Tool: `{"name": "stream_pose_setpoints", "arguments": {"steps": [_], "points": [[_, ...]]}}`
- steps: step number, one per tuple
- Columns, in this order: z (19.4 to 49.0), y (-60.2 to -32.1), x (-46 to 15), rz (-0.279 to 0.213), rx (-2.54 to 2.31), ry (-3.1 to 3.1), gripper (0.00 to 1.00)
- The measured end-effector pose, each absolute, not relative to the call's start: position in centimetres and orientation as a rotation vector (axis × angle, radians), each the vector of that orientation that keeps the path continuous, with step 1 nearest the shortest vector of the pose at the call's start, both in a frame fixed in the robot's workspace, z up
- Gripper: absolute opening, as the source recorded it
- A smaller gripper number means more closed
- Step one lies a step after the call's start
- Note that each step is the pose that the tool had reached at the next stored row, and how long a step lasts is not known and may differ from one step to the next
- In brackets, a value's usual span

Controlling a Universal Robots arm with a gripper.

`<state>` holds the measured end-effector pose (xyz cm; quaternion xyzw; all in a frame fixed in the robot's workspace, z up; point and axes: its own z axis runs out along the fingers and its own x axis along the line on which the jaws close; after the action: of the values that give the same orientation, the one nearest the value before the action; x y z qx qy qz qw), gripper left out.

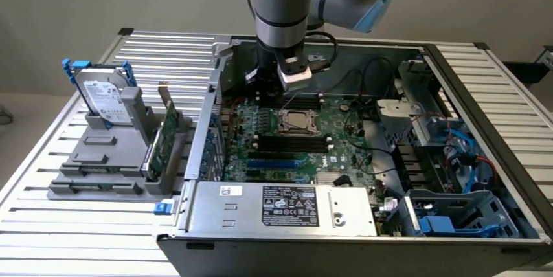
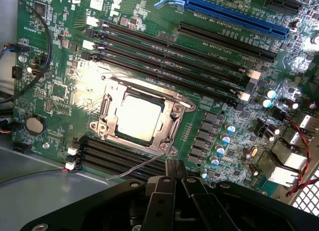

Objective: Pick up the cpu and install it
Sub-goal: 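Close the cpu cover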

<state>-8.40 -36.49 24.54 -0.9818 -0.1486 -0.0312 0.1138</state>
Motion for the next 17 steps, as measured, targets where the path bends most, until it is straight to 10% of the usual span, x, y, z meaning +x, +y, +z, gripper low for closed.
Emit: {"name": "stream_pose_setpoints", "arguments": {"steps": [17], "points": [[23.86, -36.29, -8.81, -0.108, -2.851, -0.432, 0.11]]}}
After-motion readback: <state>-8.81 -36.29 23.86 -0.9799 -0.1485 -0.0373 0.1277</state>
